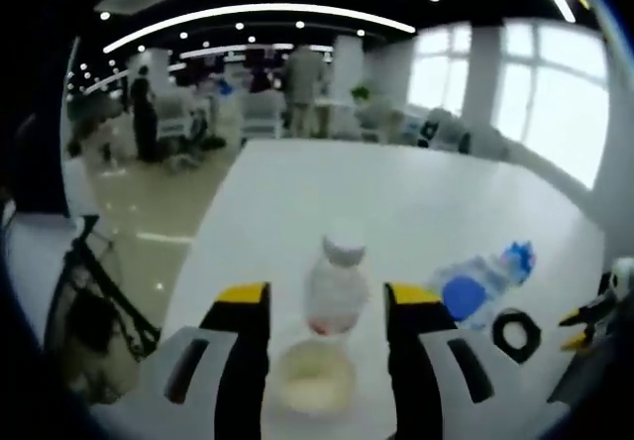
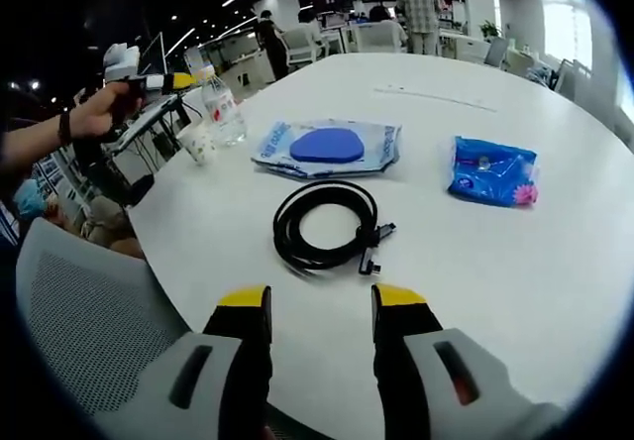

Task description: Arrange the tabletop items into an orderly group along one side of the table until the central work area is clear of visible clutter.

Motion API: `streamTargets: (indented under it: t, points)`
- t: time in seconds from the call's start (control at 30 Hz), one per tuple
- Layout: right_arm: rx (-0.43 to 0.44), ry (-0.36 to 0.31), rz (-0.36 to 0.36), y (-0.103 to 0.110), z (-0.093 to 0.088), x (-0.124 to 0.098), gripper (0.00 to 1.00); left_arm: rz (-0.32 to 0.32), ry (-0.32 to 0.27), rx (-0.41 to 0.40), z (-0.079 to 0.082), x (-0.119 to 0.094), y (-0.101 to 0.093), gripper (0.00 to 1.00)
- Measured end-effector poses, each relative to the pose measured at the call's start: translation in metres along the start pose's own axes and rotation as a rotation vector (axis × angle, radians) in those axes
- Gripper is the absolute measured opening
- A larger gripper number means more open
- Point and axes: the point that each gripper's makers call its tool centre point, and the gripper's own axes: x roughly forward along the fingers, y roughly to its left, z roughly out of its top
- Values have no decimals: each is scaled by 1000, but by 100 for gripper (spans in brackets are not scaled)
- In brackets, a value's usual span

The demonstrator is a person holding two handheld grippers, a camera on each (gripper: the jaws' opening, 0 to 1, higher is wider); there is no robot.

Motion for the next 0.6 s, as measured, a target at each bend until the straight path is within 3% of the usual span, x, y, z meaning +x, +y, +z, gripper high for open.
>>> streamTargets:
  t: [0.3,0.6]
  points:
    - [-5,2,5,1,1,1,40,-65,75,88,-27,-11,-16,52]
    - [5,-1,-3,-1,1,0,40,-131,169,178,-60,-12,-37,53]
